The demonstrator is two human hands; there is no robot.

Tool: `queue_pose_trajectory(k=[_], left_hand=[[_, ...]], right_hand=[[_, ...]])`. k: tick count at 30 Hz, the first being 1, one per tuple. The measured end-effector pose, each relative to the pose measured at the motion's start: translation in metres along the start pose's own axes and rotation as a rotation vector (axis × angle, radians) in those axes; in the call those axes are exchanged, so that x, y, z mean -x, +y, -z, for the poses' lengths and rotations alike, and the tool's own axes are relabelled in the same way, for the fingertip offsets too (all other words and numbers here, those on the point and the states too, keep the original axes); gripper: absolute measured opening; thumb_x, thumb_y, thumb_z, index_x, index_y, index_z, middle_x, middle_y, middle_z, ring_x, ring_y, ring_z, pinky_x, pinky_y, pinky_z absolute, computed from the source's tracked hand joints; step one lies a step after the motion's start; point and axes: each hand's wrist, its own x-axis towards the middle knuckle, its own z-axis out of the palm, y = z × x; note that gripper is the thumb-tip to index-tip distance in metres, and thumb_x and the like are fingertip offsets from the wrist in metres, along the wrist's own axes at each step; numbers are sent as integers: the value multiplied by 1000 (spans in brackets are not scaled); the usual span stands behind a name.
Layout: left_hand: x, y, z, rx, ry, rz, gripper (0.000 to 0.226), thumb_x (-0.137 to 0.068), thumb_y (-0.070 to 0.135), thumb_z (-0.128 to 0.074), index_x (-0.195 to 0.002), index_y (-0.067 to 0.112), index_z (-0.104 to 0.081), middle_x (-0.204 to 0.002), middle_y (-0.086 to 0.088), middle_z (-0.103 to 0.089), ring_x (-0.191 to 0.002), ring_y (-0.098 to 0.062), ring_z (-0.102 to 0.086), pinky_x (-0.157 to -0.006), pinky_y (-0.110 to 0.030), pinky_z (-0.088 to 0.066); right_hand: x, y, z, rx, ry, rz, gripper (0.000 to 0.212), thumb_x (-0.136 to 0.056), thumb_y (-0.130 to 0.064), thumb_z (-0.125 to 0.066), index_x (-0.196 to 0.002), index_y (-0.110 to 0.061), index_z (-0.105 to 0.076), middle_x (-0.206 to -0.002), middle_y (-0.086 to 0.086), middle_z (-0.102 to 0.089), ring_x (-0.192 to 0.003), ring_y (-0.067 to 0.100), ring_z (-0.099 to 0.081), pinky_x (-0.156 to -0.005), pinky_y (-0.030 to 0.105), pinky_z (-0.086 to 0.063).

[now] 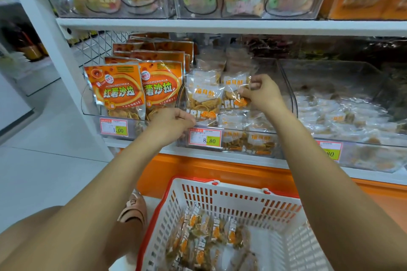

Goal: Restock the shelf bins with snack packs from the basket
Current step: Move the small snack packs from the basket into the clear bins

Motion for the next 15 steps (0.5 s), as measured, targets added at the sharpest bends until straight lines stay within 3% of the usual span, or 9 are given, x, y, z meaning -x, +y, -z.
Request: queue_pose_trajectory(k=[3, 5, 8, 11, 13, 15], left_hand=[[2, -2, -1, -12, 19, -22, 6, -91, 18, -61, -90, 18, -67, -97, 2, -67, -85, -17, -63, -85, -35, -54], [5, -4, -5, -10, 53, -46, 10, -92, 18, -61, -99, 15, -67, -93, -3, -67, -82, -19, -63, -84, -37, -53], [15, -12, -12, -32, 111, -132, 14, -93, 18, -58, -100, 9, -67, -85, -3, -65, -74, -15, -60, -77, -35, -53], [26, -30, -19, -184, 146, -202, 28, -94, 28, -56, -76, 8, -62, -71, -8, -63, -69, -21, -60, -69, -34, -49], [34, -42, -21, -324, 109, -178, 37, -95, 33, -54, -65, 11, -57, -59, -3, -57, -59, -17, -55, -64, -31, -45], [38, -59, -22, -522, -47, -56, 40, -94, 35, -55, -59, 15, -54, -56, 0, -54, -56, -15, -52, -58, -30, -40]], right_hand=[[8, 3, 1, 4, 45, 25, 55, -85, -20, -71, -132, -11, -44, -114, -4, -51, -101, 13, -51, -82, 23, -41], [20, 5, 1, 55, 132, 107, 47, -87, -26, -68, -126, -13, -46, -123, 2, -50, -103, 13, -52, -83, 22, -40], [51, 6, -4, 85, 275, 280, 14, -95, -32, -52, -96, -17, -50, -97, 0, -56, -79, 8, -51, -69, 25, -43], [90, 13, -17, 74, 185, 398, 31, -99, -31, -47, -70, -22, -42, -63, -6, -45, -56, 4, -38, -52, 19, -30], [115, 29, -33, 101, 64, 452, 33, -98, -30, -48, -68, -19, -43, -58, -3, -43, -53, 7, -37, -51, 23, -30], [134, 54, -55, 175, -65, 460, 33, -98, -31, -49, -70, -14, -46, -57, 1, -45, -52, 12, -41, -50, 27, -32]])
